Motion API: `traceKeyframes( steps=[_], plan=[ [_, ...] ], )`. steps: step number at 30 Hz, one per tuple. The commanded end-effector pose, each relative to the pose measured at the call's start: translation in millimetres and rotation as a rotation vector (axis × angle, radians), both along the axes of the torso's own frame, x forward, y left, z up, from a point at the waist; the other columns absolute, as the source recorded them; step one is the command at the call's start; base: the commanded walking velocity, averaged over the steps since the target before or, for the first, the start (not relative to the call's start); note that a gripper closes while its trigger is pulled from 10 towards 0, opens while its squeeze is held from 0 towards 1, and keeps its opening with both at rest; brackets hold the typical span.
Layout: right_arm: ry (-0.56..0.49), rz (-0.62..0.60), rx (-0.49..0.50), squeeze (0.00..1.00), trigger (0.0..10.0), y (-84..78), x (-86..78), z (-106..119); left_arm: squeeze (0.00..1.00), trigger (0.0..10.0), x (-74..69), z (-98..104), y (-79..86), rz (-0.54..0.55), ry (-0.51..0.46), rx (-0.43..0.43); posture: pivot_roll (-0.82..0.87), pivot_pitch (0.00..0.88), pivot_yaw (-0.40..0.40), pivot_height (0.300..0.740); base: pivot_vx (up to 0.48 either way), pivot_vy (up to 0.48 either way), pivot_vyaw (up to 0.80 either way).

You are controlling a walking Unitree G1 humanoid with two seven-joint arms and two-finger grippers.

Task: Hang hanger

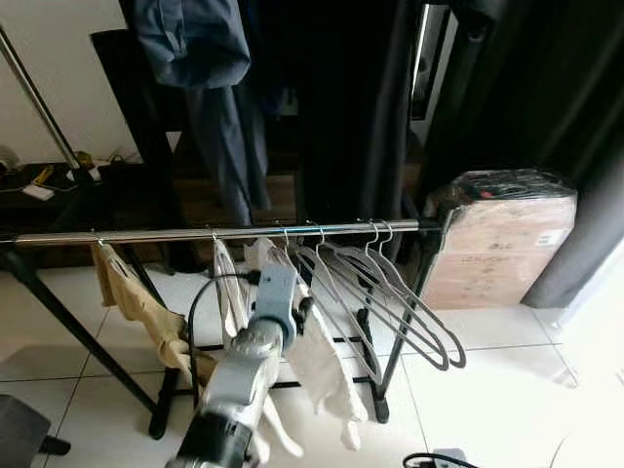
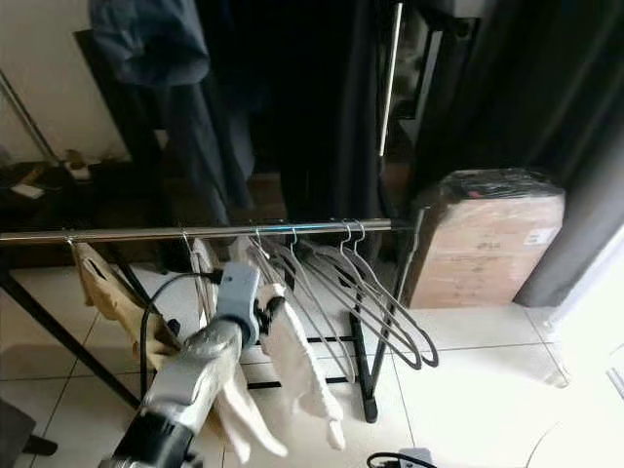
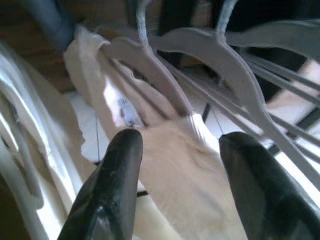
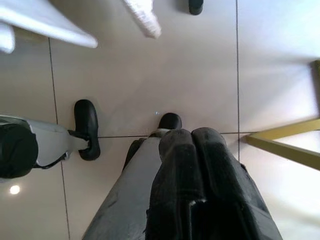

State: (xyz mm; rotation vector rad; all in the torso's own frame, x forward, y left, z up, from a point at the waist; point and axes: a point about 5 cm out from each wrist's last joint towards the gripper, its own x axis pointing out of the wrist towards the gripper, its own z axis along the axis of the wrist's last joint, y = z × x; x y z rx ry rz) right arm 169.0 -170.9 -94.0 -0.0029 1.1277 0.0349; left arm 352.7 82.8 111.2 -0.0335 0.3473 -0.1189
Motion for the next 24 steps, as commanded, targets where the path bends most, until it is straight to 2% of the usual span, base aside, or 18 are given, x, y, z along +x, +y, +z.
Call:
traceKeyframes(
  steps=[1,3,6,12,16,24],
  plan=[
    [0.008,-0.022,0.007,0.00,10.0,0.2,-3.7,-1.6,0.00,10.0,2.3,-7.5,1.1,0.024,0.021,-0.008,-0.03,0.073,0.019,0.740,0.000,0.000,0.00],
    [0.010,-0.027,0.009,0.00,10.0,0.8,-4.6,-2.0,0.00,10.0,7.8,-5.7,-4.3,0.005,0.025,-0.030,-0.04,0.078,0.021,0.740,0.000,0.000,0.00],
    [0.014,-0.043,0.015,0.00,10.0,2.4,-6.9,-3.1,0.00,10.0,13.2,-0.1,-9.5,-0.021,0.005,-0.017,-0.05,0.091,0.030,0.740,0.000,0.000,0.00],
    [0.022,-0.047,0.024,0.00,10.0,6.2,-11.9,-5.3,0.00,10.0,24.2,8.6,-17.8,0.012,-0.024,-0.033,-0.07,0.112,0.043,0.740,0.000,0.000,0.00],
    [0.026,-0.052,0.033,0.00,10.0,9.0,-14.2,-6.4,0.00,10.0,28.7,14.0,-17.9,0.040,-0.042,-0.028,-0.08,0.127,0.054,0.740,0.000,0.000,0.00],
    [0.033,-0.070,0.049,0.00,10.0,13.4,-17.1,-7.7,0.00,10.0,32.0,14.3,-13.7,0.121,-0.014,0.018,-0.09,0.148,0.071,0.740,0.000,0.000,0.00]
  ],
)
